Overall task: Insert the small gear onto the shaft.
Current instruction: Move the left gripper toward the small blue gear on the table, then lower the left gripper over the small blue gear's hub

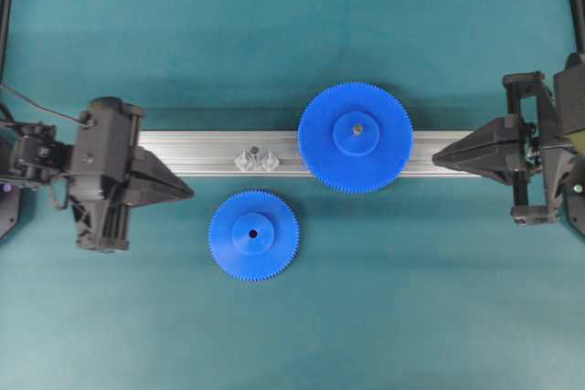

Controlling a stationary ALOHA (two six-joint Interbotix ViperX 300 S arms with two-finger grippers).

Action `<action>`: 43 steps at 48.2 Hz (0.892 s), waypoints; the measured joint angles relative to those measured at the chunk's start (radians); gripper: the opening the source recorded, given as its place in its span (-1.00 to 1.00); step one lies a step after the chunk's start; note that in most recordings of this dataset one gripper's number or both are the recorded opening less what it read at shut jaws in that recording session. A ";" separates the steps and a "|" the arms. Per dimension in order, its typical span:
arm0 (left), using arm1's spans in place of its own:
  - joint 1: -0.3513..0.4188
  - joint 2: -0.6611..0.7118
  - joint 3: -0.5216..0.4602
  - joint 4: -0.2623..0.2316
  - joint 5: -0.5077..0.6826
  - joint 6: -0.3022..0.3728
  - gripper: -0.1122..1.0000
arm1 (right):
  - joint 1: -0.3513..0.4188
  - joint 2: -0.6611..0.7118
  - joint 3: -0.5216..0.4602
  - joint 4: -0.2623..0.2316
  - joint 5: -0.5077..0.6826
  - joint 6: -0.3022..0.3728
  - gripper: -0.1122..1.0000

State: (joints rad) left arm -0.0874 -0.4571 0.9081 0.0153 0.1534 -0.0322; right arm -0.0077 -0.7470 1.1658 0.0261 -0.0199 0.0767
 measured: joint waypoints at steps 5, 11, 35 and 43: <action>0.000 0.041 -0.034 0.000 0.028 0.000 -0.83 | 0.000 0.005 0.000 0.002 0.005 0.000 -0.79; -0.006 0.103 -0.077 0.000 0.060 -0.002 -0.83 | 0.000 0.012 0.000 0.002 0.020 0.000 -0.79; -0.037 0.296 -0.219 0.002 0.155 -0.002 -0.83 | -0.008 0.014 0.000 0.002 0.071 0.028 -0.79; -0.041 0.362 -0.279 0.002 0.206 -0.003 -0.83 | -0.015 0.015 0.000 0.002 0.075 0.041 -0.79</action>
State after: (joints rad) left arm -0.1289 -0.0951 0.6289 0.0169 0.3590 -0.0353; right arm -0.0230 -0.7317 1.1658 0.0276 0.0552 0.1181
